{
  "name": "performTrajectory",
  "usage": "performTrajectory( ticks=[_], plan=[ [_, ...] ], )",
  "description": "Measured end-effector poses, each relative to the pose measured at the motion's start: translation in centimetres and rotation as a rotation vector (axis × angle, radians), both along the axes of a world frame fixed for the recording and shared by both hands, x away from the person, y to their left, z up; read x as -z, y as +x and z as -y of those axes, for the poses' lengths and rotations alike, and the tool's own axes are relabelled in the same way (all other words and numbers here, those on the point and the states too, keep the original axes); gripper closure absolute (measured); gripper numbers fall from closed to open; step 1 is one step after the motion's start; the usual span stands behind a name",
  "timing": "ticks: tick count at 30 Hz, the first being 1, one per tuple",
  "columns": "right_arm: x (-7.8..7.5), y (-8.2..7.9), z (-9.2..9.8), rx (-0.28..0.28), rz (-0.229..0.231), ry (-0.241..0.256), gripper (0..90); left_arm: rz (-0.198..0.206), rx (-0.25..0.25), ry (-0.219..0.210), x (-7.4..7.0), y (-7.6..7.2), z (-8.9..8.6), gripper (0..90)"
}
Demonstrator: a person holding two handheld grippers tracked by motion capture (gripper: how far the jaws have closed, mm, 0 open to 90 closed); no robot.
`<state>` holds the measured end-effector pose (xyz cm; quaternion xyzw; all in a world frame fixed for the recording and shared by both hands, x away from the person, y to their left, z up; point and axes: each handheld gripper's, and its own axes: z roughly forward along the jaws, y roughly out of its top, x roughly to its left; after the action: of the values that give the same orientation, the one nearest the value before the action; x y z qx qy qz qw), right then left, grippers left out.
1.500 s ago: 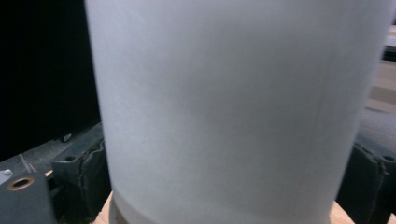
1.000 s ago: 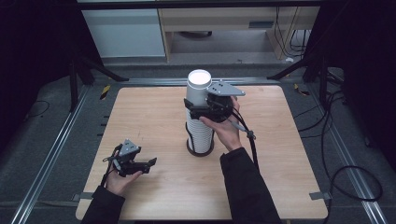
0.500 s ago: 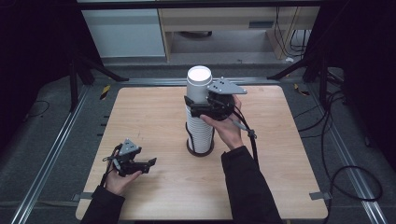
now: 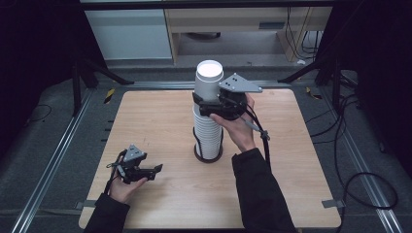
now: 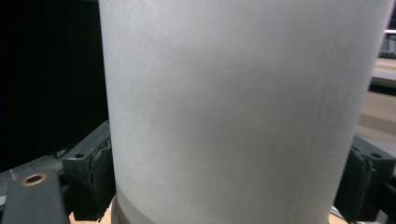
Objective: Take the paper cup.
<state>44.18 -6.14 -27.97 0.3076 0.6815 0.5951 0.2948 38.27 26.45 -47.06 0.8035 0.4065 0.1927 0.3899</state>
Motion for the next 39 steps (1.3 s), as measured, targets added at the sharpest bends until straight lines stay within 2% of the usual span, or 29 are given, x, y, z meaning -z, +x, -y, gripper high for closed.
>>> performTrajectory(
  ticks=[17, 18, 24, 30, 36, 39],
  plan=[
    [-3.7, -0.9, 0.8, -0.013, 0.061, 0.019, 12.3, -0.013, 0.005, -0.022, -0.1, 0.0, -0.1, 18.0],
    [-4.2, -1.1, 0.9, -0.01, 0.072, 0.007, 12.3, -0.011, 0.004, -0.022, -0.1, 0.0, -0.2, 18.0],
    [-4.9, -2.1, 2.2, -0.002, 0.098, -0.007, 12.3, -0.011, 0.008, -0.024, -0.1, 0.0, -0.2, 18.0],
    [-4.5, -3.1, 4.2, 0.01, 0.101, -0.034, 12.3, -0.015, 0.009, -0.028, -0.1, 0.0, -0.2, 17.5],
    [-2.9, -4.2, 6.7, 0.017, 0.075, -0.048, 12.3, -0.02, 0.011, -0.025, 0.0, 0.0, -0.1, 17.6],
    [-1.7, -4.9, 8.0, 0.018, 0.054, -0.05, 12.3, -0.021, 0.012, -0.023, 0.0, 0.0, -0.1, 17.6]
  ],
)
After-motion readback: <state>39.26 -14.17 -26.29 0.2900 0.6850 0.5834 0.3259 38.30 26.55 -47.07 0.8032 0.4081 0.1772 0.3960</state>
